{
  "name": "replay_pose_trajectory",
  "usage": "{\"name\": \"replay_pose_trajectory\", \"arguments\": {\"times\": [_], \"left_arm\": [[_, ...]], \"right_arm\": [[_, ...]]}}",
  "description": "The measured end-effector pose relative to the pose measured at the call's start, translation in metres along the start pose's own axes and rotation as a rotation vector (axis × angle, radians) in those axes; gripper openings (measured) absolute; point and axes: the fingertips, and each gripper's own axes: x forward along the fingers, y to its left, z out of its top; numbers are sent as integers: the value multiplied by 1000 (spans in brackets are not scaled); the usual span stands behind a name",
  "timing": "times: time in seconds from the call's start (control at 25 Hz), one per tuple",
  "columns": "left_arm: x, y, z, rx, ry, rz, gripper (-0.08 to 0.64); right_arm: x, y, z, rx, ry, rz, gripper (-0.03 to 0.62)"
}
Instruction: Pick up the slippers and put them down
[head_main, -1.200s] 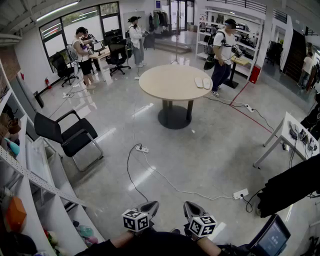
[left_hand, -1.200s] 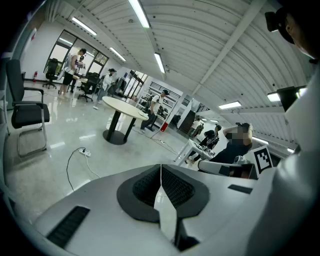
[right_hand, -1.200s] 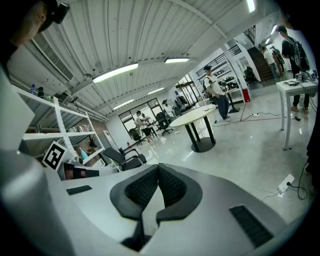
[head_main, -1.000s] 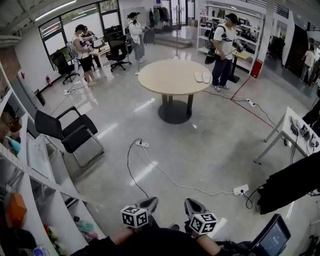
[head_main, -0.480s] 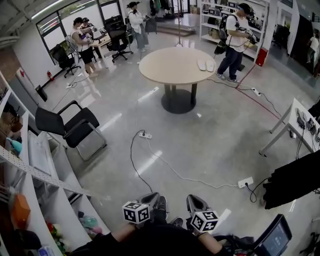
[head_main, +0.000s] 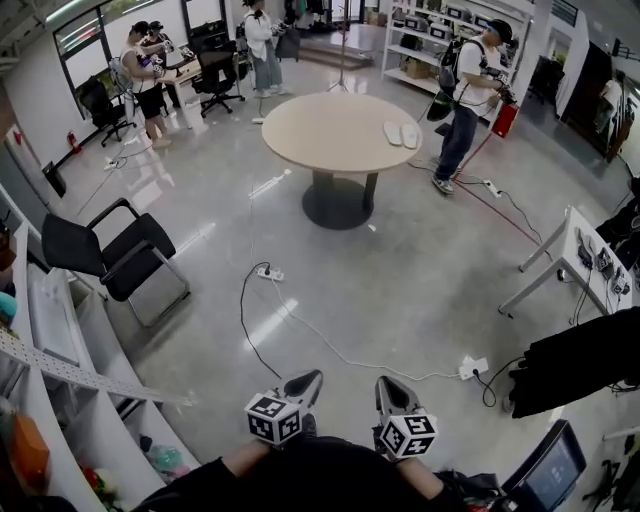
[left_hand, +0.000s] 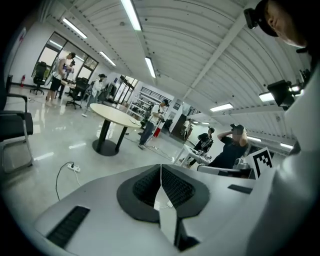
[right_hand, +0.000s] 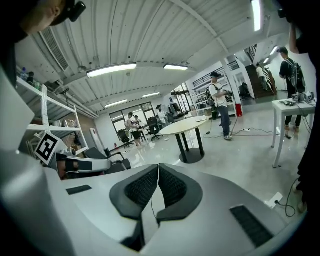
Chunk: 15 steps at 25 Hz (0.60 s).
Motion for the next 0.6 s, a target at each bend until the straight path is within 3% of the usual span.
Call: {"name": "replay_pose_trajectory", "arguments": {"times": [0.32,0.6], "left_arm": [[17,55,22,-71,35,-67,23],[65,89,45,-92,61,-54,23]], "right_arm": [[54,24,7,-19,44,-42,15],[106,-4,19,-13,72,-43,15]]}}
